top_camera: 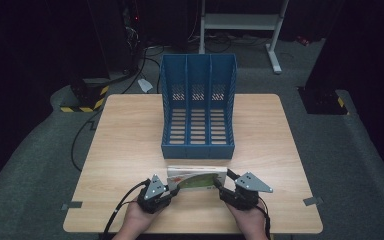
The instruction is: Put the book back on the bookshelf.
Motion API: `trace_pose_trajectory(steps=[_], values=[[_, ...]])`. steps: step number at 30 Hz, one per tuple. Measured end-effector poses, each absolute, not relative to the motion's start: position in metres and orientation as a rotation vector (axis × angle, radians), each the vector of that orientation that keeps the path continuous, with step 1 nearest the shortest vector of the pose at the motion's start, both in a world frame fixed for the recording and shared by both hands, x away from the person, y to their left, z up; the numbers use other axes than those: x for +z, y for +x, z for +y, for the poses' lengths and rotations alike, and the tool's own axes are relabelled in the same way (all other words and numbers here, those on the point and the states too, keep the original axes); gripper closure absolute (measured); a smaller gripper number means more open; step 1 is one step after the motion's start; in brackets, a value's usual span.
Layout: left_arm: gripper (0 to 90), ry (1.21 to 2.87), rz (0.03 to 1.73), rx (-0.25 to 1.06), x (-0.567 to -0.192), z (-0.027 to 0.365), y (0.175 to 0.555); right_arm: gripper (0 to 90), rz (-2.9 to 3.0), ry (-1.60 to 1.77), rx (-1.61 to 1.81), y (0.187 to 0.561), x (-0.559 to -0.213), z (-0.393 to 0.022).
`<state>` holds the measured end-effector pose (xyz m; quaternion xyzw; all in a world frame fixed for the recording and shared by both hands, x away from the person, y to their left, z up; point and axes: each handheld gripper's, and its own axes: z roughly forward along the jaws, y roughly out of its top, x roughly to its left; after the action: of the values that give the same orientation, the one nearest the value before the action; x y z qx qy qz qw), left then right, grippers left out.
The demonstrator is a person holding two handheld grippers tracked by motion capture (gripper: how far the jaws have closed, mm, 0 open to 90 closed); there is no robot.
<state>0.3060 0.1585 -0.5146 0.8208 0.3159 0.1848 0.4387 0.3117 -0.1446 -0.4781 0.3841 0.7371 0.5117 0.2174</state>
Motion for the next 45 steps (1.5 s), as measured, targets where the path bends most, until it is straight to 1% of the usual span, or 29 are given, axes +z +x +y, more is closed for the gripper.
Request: trace_pose_trajectory(steps=[12, 16, 19, 21, 24, 27, 29, 36, 41, 45], values=[[71.6, 2.054, 0.786, 0.471, -0.514, 0.167, 0.304, 45.7, 2.057, 1.018, 1.429, 0.305, -0.478, -0.141], [70.2, 2.044, 0.806, 0.475, -0.514, 0.173, 0.305, 43.0, 2.058, 1.011, 1.438, 0.307, -0.478, -0.143], [63.8, 2.029, 0.822, 0.455, -0.514, 0.178, 0.307, 36.5, 2.073, 1.001, 1.474, 0.311, -0.477, -0.144], [61.3, 2.021, 0.832, 0.461, -0.514, 0.181, 0.307, 35.5, 2.097, 0.994, 1.498, 0.316, -0.475, -0.144], [52.7, 2.01, 0.859, 0.472, -0.513, 0.183, 0.309, 30.5, 2.14, 0.997, 1.51, 0.324, -0.474, -0.139], [46.9, 2.002, 0.886, 0.475, -0.514, 0.186, 0.31, 29.2, 2.161, 0.975, 1.491, 0.327, -0.474, -0.133], [44.5, 1.991, 0.9, 0.48, -0.514, 0.188, 0.311, 30.3, 2.171, 0.968, 1.495, 0.327, -0.475, -0.131], [33.7, 1.953, 0.958, 0.522, -0.511, 0.192, 0.314, 38.9, 2.164, 0.978, 1.523, 0.324, -0.473, -0.133], [32.2, 1.916, 1.029, 0.514, -0.501, 0.197, 0.313, 42.9, 2.167, 0.958, 1.525, 0.319, -0.473, -0.135], [30.3, 1.887, 1.069, 0.552, -0.49, 0.201, 0.31, 46.4, 2.167, 0.949, 1.529, 0.318, -0.473, -0.137]])
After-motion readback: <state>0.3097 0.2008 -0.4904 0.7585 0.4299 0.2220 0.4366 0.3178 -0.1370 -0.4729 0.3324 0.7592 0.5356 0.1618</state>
